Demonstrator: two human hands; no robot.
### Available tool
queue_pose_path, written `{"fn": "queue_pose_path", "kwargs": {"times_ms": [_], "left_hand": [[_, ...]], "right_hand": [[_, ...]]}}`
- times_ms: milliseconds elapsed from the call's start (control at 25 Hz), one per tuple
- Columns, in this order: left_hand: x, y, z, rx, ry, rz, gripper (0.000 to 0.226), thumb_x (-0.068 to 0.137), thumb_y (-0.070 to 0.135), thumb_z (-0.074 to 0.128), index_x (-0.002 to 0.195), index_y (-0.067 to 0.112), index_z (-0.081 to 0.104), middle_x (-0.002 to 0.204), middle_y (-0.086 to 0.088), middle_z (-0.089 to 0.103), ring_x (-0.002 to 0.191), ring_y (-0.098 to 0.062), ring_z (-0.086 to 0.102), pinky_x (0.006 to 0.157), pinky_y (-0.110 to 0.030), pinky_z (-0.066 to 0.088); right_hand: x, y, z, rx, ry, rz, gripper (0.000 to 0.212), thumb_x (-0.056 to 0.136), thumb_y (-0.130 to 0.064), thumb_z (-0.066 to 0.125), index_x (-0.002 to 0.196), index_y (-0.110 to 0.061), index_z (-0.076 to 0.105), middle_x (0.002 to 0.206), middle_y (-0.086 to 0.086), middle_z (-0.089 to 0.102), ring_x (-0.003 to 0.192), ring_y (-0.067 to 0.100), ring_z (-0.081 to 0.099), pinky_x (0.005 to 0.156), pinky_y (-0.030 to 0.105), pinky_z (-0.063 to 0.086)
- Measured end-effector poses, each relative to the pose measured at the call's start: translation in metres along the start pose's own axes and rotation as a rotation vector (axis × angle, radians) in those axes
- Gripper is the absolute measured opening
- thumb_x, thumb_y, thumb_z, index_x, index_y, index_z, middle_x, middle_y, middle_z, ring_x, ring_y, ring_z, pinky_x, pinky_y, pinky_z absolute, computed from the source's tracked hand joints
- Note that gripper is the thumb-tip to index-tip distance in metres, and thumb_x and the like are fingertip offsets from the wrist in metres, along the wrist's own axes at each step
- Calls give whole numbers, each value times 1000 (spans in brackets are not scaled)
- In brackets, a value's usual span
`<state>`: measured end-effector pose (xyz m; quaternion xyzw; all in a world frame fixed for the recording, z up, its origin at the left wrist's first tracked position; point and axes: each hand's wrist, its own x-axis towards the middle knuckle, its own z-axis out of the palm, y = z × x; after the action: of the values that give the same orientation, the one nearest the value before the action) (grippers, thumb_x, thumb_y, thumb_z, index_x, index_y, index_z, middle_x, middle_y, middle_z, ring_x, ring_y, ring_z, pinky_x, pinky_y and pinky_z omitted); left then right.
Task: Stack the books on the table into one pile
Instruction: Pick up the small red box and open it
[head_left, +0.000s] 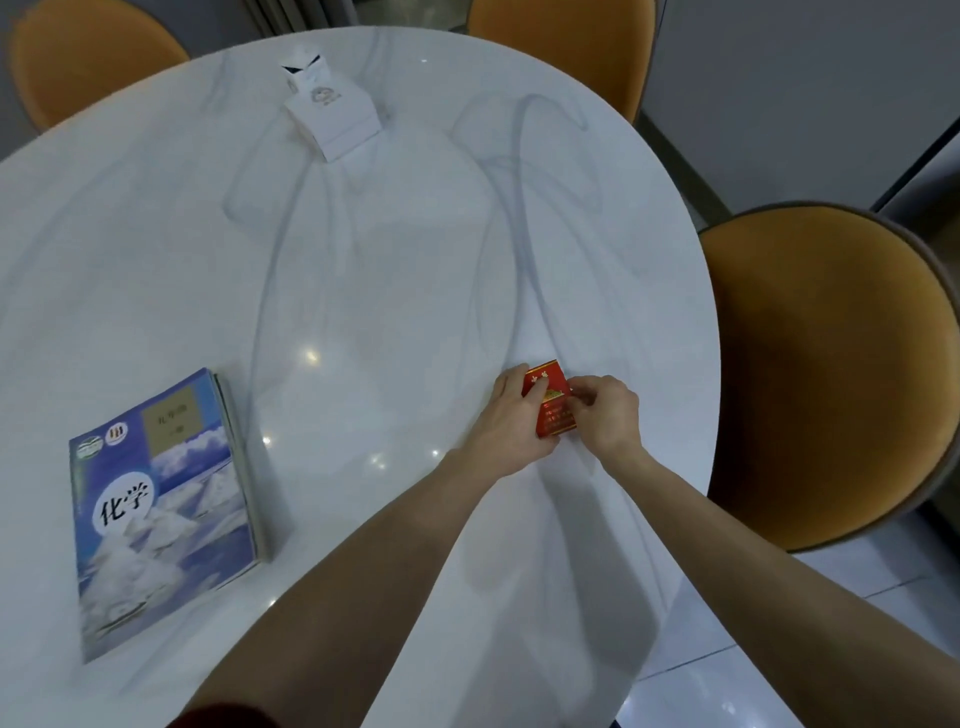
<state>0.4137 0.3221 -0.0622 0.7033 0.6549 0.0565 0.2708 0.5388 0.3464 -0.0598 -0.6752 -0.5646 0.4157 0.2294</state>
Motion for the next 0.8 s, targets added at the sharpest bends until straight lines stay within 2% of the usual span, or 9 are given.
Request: {"fn": "queue_pose_path", "kwargs": {"times_ms": [160, 280, 480, 600, 720, 800], "left_hand": [[16, 0, 3, 14, -2, -25, 74, 81, 37, 65, 141, 10, 32, 150, -13, 24, 140, -27, 20, 118, -36, 25], [22, -1, 5, 44, -19, -46, 76, 82, 38, 65, 143, 10, 30, 153, -13, 19, 143, -27, 15, 119, -37, 21], [25, 0, 7, 59, -22, -49, 77, 83, 38, 64, 144, 10, 27, 155, -15, 16, 145, -29, 10, 121, -39, 17], [21, 1, 5, 41, -36, -59, 79, 84, 37, 64, 146, 11, 24, 157, -15, 10, 147, -28, 4, 121, -38, 15], [14, 3, 0, -9, -31, -65, 76, 84, 35, 64, 146, 14, 26, 158, -12, 10, 147, -26, 4, 119, -40, 21], [4, 4, -5, -38, 21, -50, 62, 86, 33, 61, 140, 14, 37, 153, -10, 22, 143, -25, 17, 116, -40, 30]], "right_hand": [[19, 5, 2, -16, -8, -12, 25, 82, 4, 51, 90, -4, 73, 90, 17, 73, 85, 31, 67, 72, 28, 49], [26, 7, 3, -21, -38, -12, 26, 83, 4, 49, 94, -4, 72, 93, 17, 74, 87, 30, 67, 76, 30, 51], [32, 12, 6, -59, -57, -28, 28, 83, 3, 49, 98, -4, 71, 93, 17, 74, 85, 29, 67, 71, 24, 49], [33, 13, 5, -73, -59, -37, 27, 85, 2, 50, 105, -3, 69, 101, 17, 72, 92, 29, 67, 77, 28, 50], [35, 14, 4, -126, -58, -64, 29, 88, -2, 52, 113, -4, 64, 108, 17, 69, 97, 29, 66, 78, 26, 47], [33, 11, 5, -177, -71, -81, 28, 88, -5, 50, 113, -6, 63, 107, 18, 67, 94, 30, 64, 73, 26, 45]]}}
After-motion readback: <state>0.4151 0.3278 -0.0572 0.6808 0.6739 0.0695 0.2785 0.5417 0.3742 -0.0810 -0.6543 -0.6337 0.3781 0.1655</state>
